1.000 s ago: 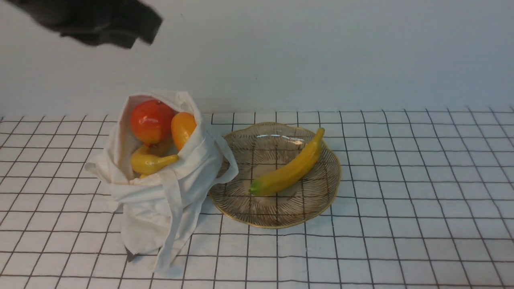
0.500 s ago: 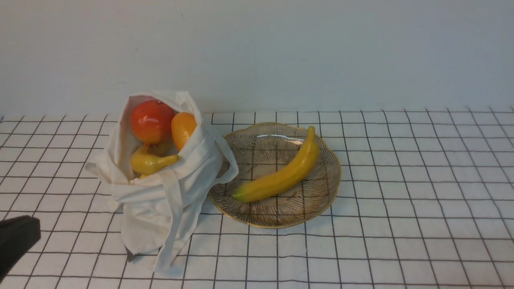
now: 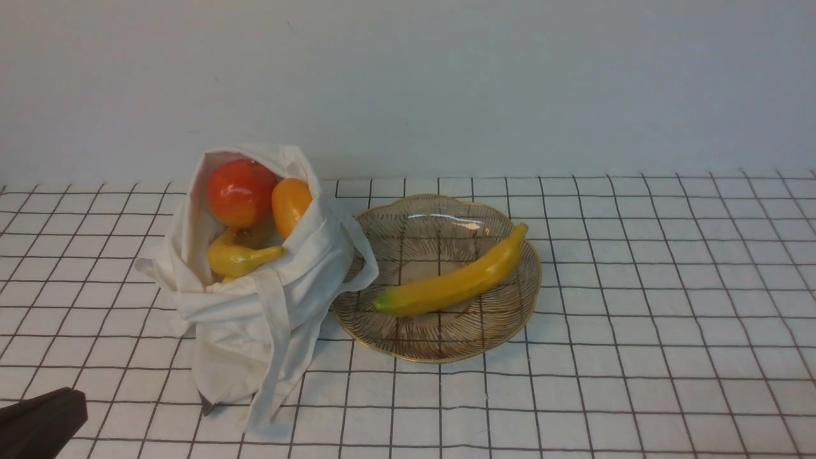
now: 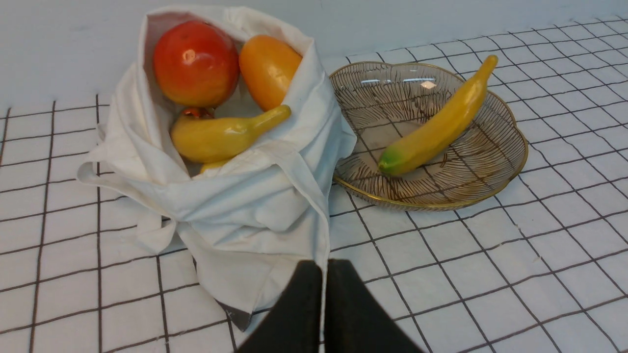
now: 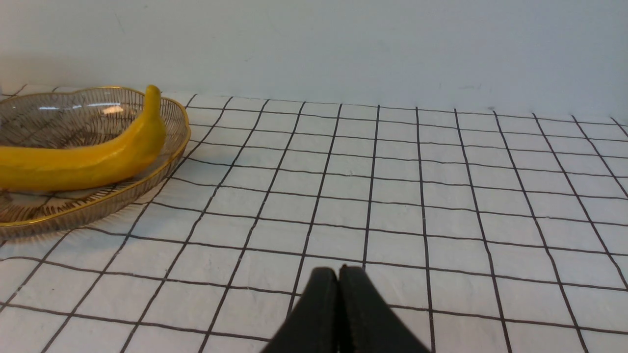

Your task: Take the fruit out of the bag on the white checkered tablecloth and place them on the plate.

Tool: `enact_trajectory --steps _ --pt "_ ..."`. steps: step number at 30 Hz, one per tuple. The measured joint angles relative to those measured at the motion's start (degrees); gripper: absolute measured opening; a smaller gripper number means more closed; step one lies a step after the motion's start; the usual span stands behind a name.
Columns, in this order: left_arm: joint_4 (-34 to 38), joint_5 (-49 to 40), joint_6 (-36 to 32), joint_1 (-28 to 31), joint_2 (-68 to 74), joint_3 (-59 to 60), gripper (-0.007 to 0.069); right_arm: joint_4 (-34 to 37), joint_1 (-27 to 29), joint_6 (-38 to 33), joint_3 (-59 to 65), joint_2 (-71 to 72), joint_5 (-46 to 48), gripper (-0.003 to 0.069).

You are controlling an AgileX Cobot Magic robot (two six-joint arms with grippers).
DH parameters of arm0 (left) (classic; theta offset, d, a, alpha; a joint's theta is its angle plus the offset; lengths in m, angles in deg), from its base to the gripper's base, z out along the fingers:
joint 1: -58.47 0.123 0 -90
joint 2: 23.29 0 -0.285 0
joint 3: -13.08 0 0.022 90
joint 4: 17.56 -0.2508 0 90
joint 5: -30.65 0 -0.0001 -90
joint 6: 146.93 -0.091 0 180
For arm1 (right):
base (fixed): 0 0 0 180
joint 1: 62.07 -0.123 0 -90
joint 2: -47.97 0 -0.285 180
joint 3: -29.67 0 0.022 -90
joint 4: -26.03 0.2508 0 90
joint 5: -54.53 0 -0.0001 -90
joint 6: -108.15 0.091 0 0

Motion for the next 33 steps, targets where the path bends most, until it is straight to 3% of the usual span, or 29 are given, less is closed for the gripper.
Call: enact_trajectory --steps 11,18,26,33 --pt "0.03 0.07 -0.06 0.00 0.00 0.00 -0.0008 0.00 0.00 0.00 0.00 0.00 0.00 -0.0015" --pt "0.46 2.72 -3.88 1.39 -0.74 0.32 -0.0008 0.00 0.00 0.00 0.00 0.00 0.00 -0.0015" --pt "5.59 12.35 -12.03 15.99 -10.21 13.32 -0.0008 0.00 0.00 0.00 0.00 0.00 0.00 -0.0015" --pt "7.30 16.19 -13.04 24.63 -14.98 21.04 -0.0008 0.00 0.00 0.00 0.00 0.00 0.00 -0.0015"
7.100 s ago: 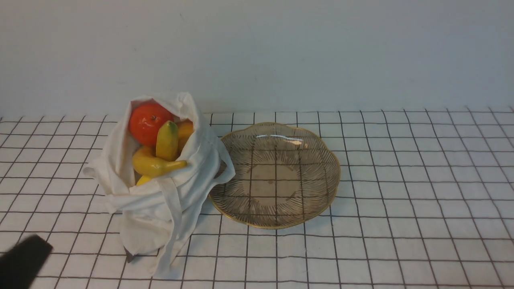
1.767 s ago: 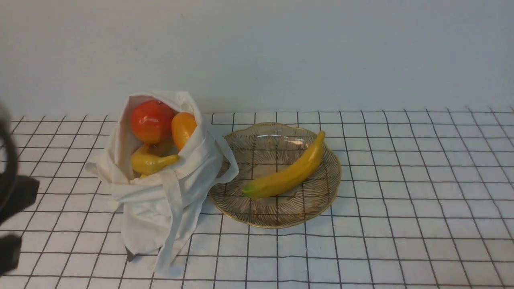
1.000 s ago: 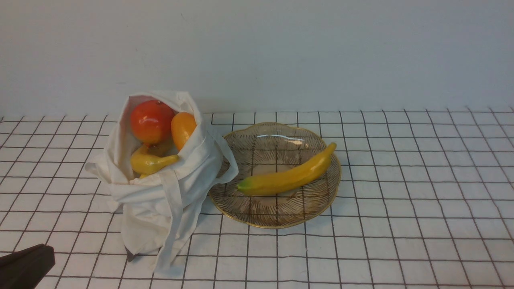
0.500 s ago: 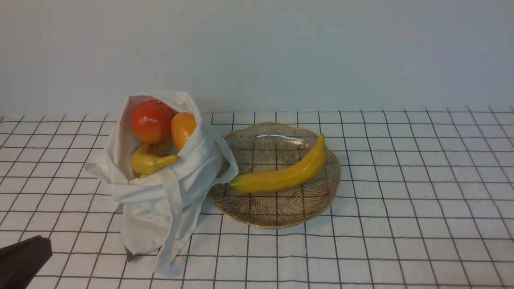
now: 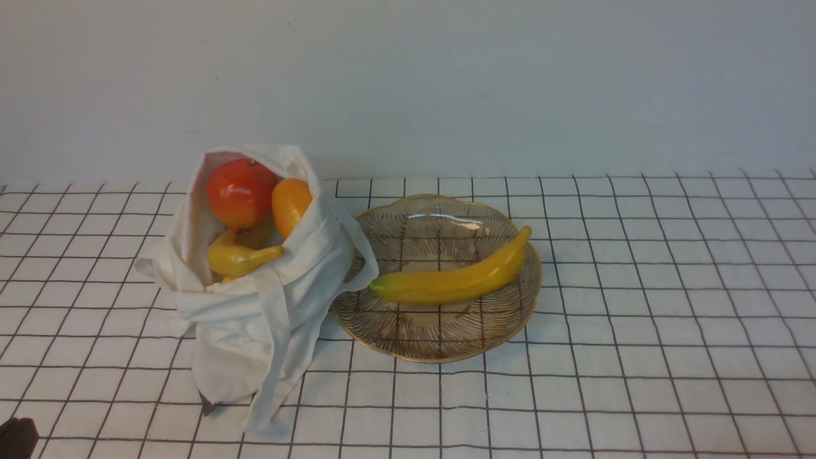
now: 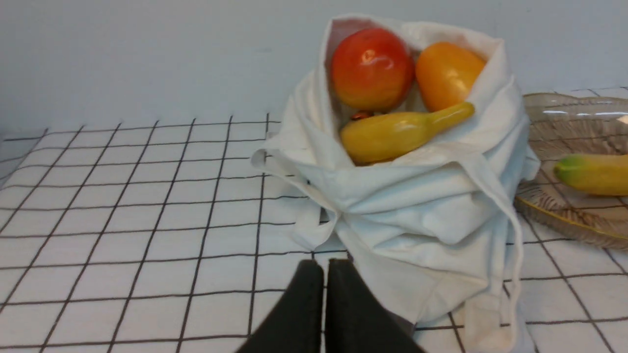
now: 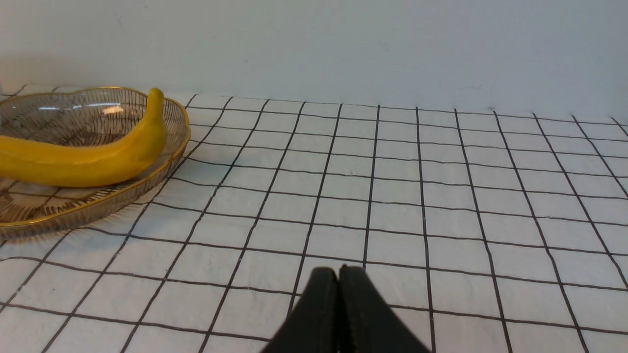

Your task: Take the fruit out of the bag on the white checkered tablecloth and place them on the plate.

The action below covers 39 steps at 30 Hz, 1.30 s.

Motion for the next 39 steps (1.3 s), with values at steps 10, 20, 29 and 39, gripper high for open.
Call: enact_trajectory --steps 10,20,29,39 --pt "-0.01 -0.76 0.18 -1.37 -1.31 2.75 -0.0008 0.00 0.00 0.00 0.00 0.00 0.00 -0.0015" --pt "-0.01 -4.56 -0.29 -2.62 -1.31 2.75 -0.0008 0.00 0.00 0.00 0.00 0.00 0.00 -0.0015" --pt "0.03 -4.78 -0.36 -2.73 -1.31 2.75 -0.0008 0.00 0.00 0.00 0.00 0.00 0.00 -0.0015" --pt "0.03 -4.91 -0.41 -2.73 -1.31 2.75 -0.0008 0.00 0.00 0.00 0.00 0.00 0.00 -0.0015"
